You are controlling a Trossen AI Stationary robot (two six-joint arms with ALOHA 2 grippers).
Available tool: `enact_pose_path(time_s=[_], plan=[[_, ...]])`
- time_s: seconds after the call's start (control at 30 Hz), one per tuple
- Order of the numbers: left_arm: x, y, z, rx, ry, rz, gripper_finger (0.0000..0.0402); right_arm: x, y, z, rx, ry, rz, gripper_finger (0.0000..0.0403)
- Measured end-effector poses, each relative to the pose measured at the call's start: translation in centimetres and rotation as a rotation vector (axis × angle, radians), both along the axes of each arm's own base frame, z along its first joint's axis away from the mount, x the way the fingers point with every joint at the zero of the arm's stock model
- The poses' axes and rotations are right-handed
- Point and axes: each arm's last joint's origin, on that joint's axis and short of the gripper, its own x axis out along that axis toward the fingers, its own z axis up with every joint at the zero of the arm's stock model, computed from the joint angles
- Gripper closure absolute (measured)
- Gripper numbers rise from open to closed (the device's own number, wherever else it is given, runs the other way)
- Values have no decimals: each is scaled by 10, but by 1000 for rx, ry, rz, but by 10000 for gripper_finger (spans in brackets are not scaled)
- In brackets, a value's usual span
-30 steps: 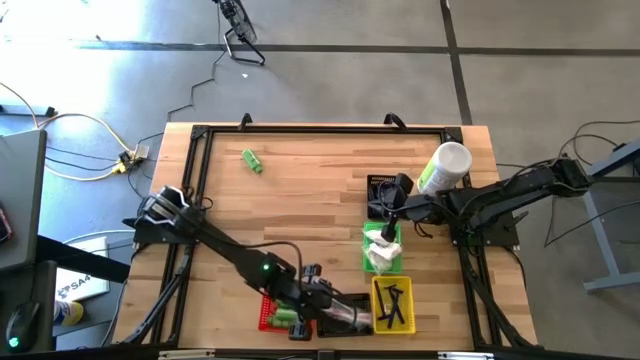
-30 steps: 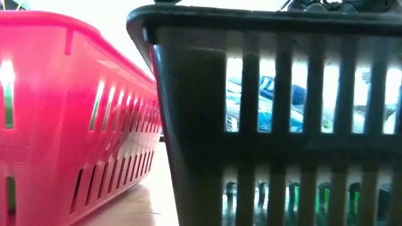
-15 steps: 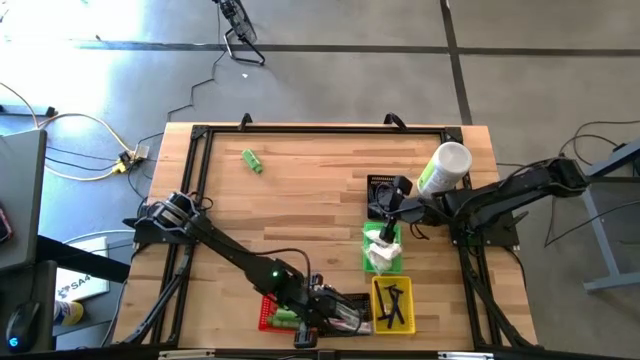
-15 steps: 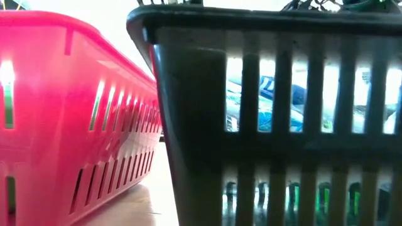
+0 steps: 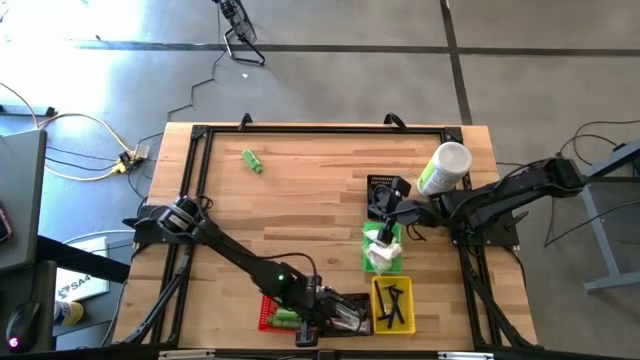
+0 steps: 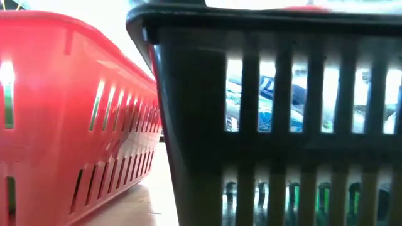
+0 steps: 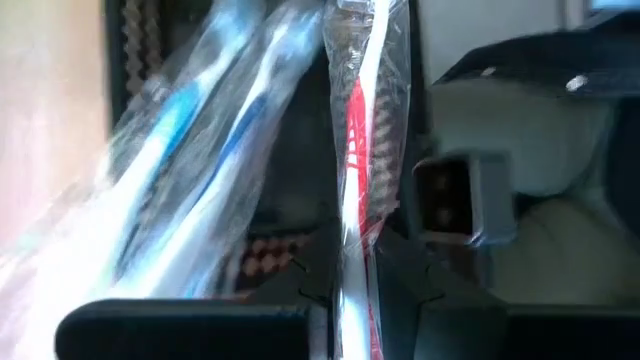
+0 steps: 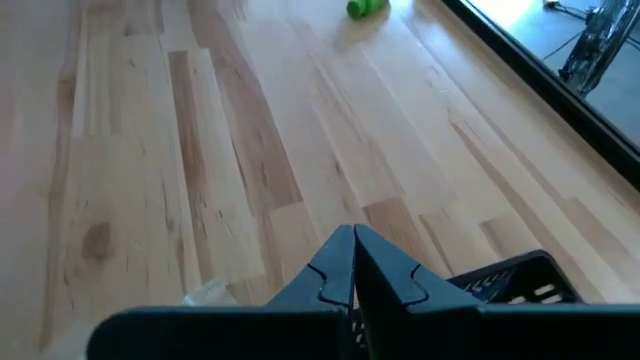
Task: Pick & Place Travel size toiletries
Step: Put the red toothbrush into the bottom black bin
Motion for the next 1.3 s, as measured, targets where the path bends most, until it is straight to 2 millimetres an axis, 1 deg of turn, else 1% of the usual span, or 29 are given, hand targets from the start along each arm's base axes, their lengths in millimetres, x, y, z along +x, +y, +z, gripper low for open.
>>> enact_pose_path(time_s=[0.13, 0.57, 0.63, 0.8, 0.9, 0.97, 1.13, 1.23, 1.3], plan=[[2, -1, -4, -6, 5, 0, 368, 0, 0, 0, 0, -2, 0, 401], [2, -1, -3, -11, -1, 3, 364, 1, 0, 1, 3, -15, 0, 401], [2, -1, -3, -8, 4, 3, 353, 1, 0, 1, 3, -15, 0, 401], [3, 2, -4, -7, 6, 5, 303, 1, 0, 1, 3, -16, 0, 401], [7, 8, -4, -16, 17, 6, 280, 1, 0, 2, 3, -19, 0, 401], [9, 14, -4, -24, 27, 11, 274, 1, 0, 2, 2, -18, 1, 401], [13, 26, -5, 9, 33, -12, 280, -2, 3, 8, -11, -40, 27, 401], [11, 31, 3, 30, 13, -19, 290, -7, 7, 15, -4, -74, 50, 401], [10, 33, 12, 36, -19, -27, 299, -12, 10, 22, 4, -110, 69, 401]])
